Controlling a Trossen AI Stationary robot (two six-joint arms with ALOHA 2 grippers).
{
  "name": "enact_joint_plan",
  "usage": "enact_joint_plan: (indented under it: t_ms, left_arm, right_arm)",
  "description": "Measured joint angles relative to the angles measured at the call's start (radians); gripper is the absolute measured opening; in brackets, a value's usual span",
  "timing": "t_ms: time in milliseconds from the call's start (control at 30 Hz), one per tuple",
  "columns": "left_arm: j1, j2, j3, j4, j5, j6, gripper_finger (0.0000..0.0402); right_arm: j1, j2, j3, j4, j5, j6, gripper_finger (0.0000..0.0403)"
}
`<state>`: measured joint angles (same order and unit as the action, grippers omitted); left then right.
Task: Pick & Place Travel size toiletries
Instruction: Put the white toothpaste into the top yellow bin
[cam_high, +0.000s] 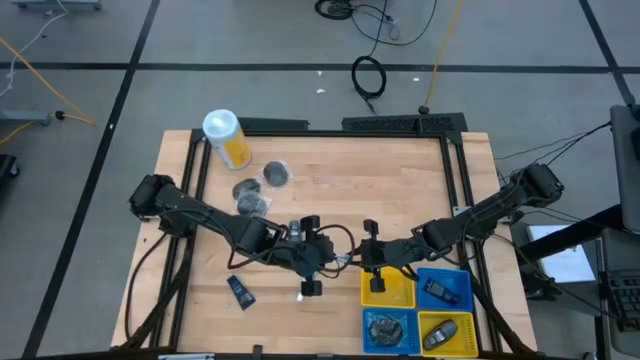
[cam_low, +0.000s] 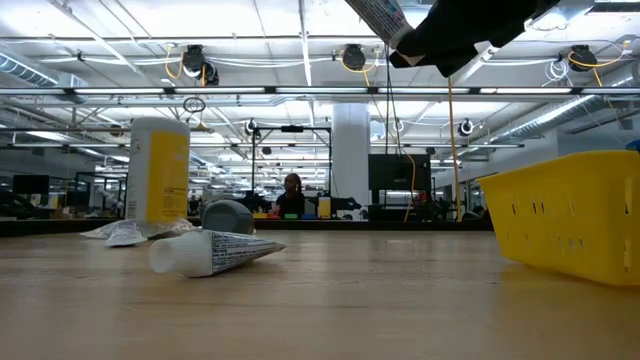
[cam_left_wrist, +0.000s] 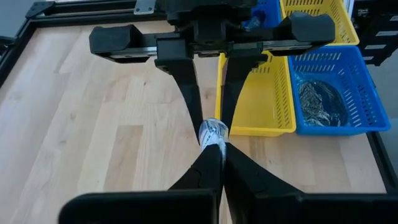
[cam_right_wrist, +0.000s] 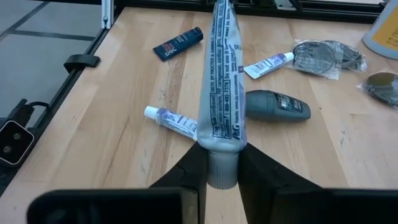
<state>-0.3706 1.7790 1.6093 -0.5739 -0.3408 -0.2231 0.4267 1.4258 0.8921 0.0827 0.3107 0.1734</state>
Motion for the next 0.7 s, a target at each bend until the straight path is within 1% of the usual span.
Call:
enact_joint_plan:
  t_ms: [133,233,433,567,700]
  left_arm:
    - [0.001,0.0,0.0,0.001,-0.002,0.011,0.0038]
    - [0.001,0.0,0.0,0.003,-0.006,0.012,0.0072]
    - [0.001,0.0,0.0,0.003,-0.05,0.01,0.0145]
    - [0.001,0.0,0.0,0.004,-0.06,0.002,0.0185]
    - [0.001,-0.006,-0.001,0.003,-0.061,-0.021,0.0207]
  right_arm:
    - [0.0,0.0,0.0,-0.007,0.0,0.001,0.005]
    - [0.0,0.0,0.0,-0.031,-0.001,0.012,0.005]
    - [0.007,-0.002,0.0,-0.072,-0.001,0.024,0.005]
    - [0.029,-0.039,0.0,-0.145,-0.001,0.06,0.005]
    - [0.059,-0.102,0.0,-0.289,-0.002,0.134,0.005]
